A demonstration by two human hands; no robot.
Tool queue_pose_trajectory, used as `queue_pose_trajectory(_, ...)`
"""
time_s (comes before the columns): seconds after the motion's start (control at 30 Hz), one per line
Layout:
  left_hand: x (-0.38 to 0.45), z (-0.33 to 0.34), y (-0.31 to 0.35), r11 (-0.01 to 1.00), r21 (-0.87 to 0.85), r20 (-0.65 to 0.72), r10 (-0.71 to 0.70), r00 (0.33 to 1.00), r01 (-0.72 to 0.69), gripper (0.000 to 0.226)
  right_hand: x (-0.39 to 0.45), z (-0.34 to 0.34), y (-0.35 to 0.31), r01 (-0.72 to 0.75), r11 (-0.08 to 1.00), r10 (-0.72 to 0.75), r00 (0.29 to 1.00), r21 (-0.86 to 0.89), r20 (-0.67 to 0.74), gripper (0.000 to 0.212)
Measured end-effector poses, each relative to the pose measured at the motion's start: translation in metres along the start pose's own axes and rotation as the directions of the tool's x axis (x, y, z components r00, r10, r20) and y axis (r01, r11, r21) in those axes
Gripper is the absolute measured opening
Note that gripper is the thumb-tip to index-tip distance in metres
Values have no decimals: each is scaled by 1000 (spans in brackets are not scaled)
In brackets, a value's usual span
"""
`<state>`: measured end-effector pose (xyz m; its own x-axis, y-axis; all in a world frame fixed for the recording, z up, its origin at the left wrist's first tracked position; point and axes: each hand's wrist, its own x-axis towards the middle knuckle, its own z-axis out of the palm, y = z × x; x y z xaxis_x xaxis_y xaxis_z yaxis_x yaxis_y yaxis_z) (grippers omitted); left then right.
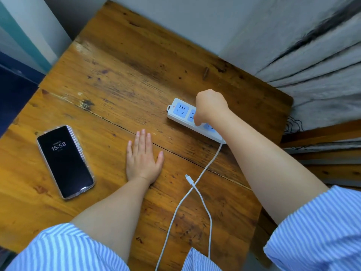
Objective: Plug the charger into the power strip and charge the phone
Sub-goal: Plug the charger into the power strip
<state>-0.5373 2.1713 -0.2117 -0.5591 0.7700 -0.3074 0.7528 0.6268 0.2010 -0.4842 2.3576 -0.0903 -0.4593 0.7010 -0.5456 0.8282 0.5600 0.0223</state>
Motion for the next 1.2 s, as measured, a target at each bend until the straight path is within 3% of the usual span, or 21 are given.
queue_pose_trajectory(0.27, 1, -1, 2, 1000, 6, 1, 0, 1000, 0, 67, 0, 4, -2, 61, 996, -61, 998, -61, -5, 23)
queue_pose_trajectory(0.5, 1, 3, -1, 1000, 1, -12, 11, 1000, -11, 68, 2, 5, -1, 48, 998, -47, 999, -43, 7, 25)
queue_pose_trajectory(0.6, 4, 3, -2, 1000, 4, -19, 10, 1000, -9, 68, -1, 9, 1, 43, 998, -44, 999, -35, -22, 29)
queue_pose_trajectory(0.7, 3, 1, -2, 1000, 0, -12, 10, 1000, -10, 68, -11, 13, 3, 65, 994, -74, 993, -92, -88, 15)
queue_pose_trajectory(0.73, 3, 1, -2, 1000, -3, -9, 12, 1000, -12, 68, -14, 15, 4, 69, 993, -79, 991, -100, -110, 24)
queue_pose_trajectory(0.83, 2, 0, -1, 1000, -21, -19, 13, 1000, -14, 67, -30, 28, 11, 74, 997, -62, 959, 34, -277, 58)
queue_pose_trajectory(0.9, 1, 0, 0, 999, -36, -34, 14, 999, -15, 67, -51, 43, 17, 117, 973, -12, 886, 197, -464, 61)
queue_pose_trajectory(0.97, 1, 0, 0, 998, -57, -44, 22, 999, -25, 67, -78, 64, 20, 157, 926, 69, 825, 344, -561, 57)
queue_pose_trajectory(1.1, 1, 0, -2, 996, -75, -57, 47, 997, -51, 66, -130, 120, 15, 145, 874, 180, 789, 463, -587, 48)
queue_pose_trajectory(1.2, -1, -2, 0, 990, -119, -91, 64, 994, -75, 61, -154, 160, 11, 104, 850, 168, 876, 516, -453, 37)
